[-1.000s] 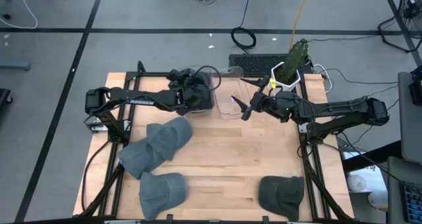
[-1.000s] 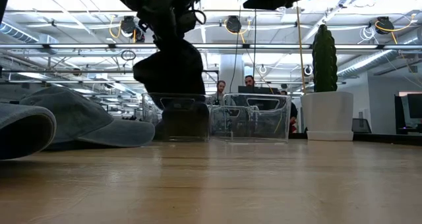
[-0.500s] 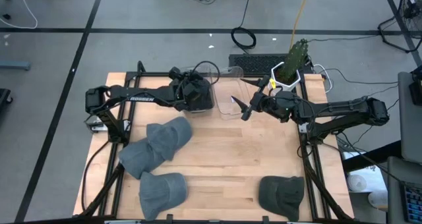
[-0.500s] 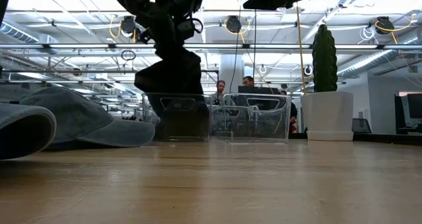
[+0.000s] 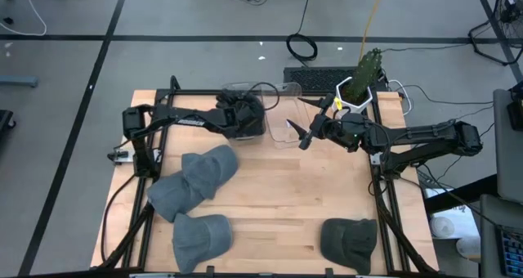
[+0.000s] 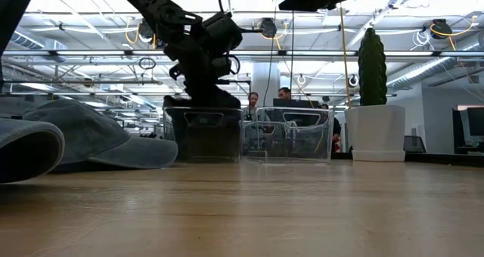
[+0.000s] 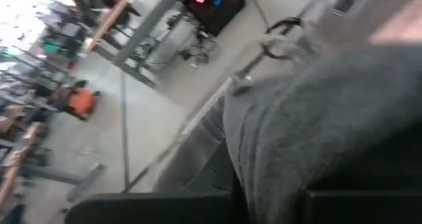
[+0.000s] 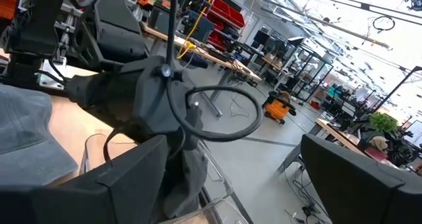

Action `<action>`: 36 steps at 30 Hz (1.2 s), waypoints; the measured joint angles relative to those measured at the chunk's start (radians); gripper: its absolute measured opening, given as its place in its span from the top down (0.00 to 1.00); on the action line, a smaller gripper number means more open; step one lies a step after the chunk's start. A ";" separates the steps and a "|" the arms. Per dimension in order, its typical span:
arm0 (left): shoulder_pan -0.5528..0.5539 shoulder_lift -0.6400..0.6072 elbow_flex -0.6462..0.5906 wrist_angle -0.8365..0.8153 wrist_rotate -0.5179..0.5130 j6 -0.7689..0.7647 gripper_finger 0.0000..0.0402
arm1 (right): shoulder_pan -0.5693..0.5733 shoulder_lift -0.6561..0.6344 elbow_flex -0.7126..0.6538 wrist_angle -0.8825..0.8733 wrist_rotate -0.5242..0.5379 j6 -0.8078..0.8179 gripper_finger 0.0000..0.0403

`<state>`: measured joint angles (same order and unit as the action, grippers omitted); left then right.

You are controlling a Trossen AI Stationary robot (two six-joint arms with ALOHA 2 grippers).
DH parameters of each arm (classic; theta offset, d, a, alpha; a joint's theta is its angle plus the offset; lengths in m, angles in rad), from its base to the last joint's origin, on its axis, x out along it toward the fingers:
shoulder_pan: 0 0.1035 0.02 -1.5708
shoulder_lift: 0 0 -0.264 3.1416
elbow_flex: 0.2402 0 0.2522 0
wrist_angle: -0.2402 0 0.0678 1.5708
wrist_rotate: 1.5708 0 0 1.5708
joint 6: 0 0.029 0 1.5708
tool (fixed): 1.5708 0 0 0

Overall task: Pick & Place hat
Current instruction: Put the top black cap into the left transparent bin

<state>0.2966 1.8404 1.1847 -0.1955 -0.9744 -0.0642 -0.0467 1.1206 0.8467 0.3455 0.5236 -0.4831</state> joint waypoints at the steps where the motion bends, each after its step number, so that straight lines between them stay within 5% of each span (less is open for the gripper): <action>1: -0.004 0.000 0.000 -0.004 0.020 -0.010 0.99 | 0.000 0.000 0.000 0.000 0.000 0.000 0.17; 14: -0.046 -0.035 0.000 -0.091 0.341 -0.166 0.99 | -0.006 0.000 0.000 0.000 0.000 -0.007 0.17; 26: -0.050 -0.059 0.000 -0.154 0.355 -0.166 0.95 | -0.019 0.000 0.000 -0.001 -0.001 0.000 0.17; 36: -0.065 -0.171 0.000 -0.189 0.399 -0.176 0.59 | -0.019 0.000 0.000 -0.006 -0.003 0.000 0.17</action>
<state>0.2317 1.6696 1.1847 -0.3840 -0.5750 -0.2402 -0.0658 1.1206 0.8467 0.3394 0.5201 -0.4834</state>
